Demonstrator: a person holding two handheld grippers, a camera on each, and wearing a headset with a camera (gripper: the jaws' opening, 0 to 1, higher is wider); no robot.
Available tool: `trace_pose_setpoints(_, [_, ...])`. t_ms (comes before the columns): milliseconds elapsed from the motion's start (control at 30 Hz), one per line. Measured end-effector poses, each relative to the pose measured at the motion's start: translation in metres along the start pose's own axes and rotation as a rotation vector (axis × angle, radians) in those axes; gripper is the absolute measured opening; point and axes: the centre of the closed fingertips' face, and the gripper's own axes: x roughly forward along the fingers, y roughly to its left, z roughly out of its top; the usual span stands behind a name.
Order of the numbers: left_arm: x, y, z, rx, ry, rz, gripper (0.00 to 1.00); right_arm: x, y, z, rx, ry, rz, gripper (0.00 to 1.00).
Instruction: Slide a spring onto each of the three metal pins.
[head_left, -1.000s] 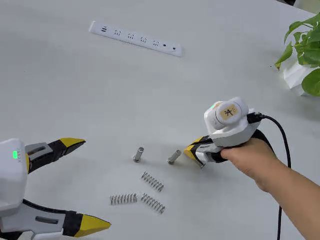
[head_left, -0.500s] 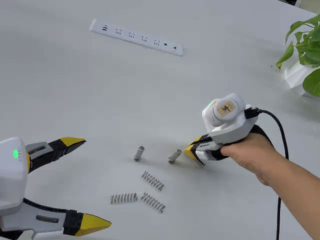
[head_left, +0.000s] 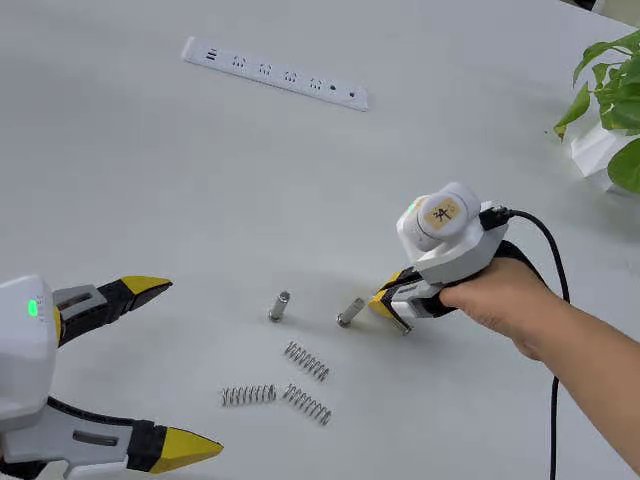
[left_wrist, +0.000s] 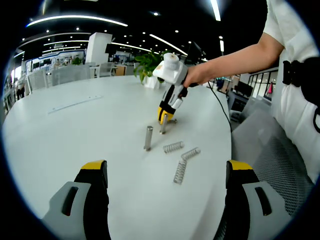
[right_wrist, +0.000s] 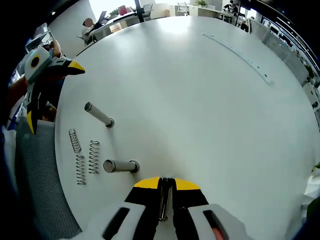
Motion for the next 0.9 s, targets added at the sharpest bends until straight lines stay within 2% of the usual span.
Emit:
trace_pose_setpoints(367, [0.0005,0.0001,0.002,0.001,-0.002,-0.002,0.98,-0.0002,-0.0005,0.0009,-0.011,0.018,0.009,0.05])
trace_pose_setpoints(900, [0.0009,-0.0006,0.0021,0.005,0.001,-0.007,0.98,-0.0068,-0.0016,0.0006,-0.01,-0.016,-0.011,0.05])
